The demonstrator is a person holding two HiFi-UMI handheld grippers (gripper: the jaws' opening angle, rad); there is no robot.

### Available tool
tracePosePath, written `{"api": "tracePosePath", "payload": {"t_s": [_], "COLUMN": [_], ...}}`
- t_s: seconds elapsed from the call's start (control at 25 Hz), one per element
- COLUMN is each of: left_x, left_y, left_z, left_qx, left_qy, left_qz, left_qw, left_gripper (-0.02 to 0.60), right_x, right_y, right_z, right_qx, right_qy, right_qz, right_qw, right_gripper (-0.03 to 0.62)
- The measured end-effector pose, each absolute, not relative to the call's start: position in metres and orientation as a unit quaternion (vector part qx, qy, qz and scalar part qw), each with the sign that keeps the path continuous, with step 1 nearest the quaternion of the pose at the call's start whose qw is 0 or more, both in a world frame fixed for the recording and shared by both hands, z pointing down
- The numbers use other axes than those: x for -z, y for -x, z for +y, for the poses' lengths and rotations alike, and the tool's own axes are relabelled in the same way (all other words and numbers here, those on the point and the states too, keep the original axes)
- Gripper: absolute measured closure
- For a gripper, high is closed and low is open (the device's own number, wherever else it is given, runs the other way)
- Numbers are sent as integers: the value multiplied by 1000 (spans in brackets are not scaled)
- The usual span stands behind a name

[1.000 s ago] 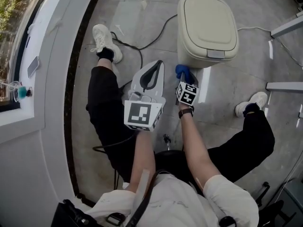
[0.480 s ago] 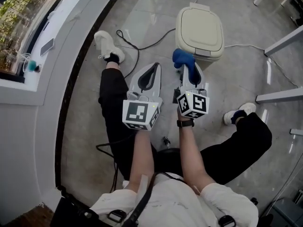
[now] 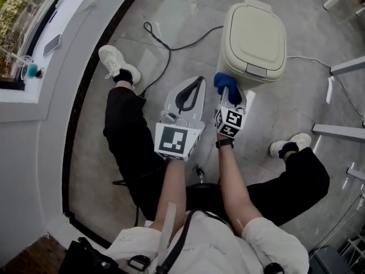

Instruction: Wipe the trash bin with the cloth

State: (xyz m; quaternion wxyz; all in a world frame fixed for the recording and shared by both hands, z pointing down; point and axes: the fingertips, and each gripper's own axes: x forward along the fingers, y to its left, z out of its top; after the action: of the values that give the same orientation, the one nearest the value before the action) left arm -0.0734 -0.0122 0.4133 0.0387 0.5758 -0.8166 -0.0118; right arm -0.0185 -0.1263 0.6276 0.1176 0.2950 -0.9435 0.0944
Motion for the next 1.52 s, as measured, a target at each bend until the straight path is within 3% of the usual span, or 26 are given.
{"api": "tracePosePath", "payload": {"t_s": [0.28,0.52,0.72,1.12,1.32,1.52], "left_x": [-437,-441,-426,-414,-423,-441], "left_y": [80,90,78,47,36,31], "left_z": [-18,-14,-14,-11,-19,-30], "left_qx": [-2,-7,-3,25,25,15], "left_qy": [-566,-537,-522,-508,-512,-511], "left_qz": [-821,-841,-851,-859,-857,-855], "left_qw": [69,71,59,49,60,84], "left_gripper": [584,584,584,584,585,584], "right_x": [-766,-783,-715,-468,-501,-626], "right_y": [18,17,9,-1,-18,-20], "right_z": [-122,-125,-112,-104,-140,-150], "right_qx": [-179,-241,-229,-184,-182,-226], "right_qy": [-265,-224,-210,-128,-178,-206], "right_qz": [-910,-901,-924,-972,-965,-949], "right_qw": [263,283,222,-74,-57,74], "right_gripper": [529,528,528,528,530,528]}}
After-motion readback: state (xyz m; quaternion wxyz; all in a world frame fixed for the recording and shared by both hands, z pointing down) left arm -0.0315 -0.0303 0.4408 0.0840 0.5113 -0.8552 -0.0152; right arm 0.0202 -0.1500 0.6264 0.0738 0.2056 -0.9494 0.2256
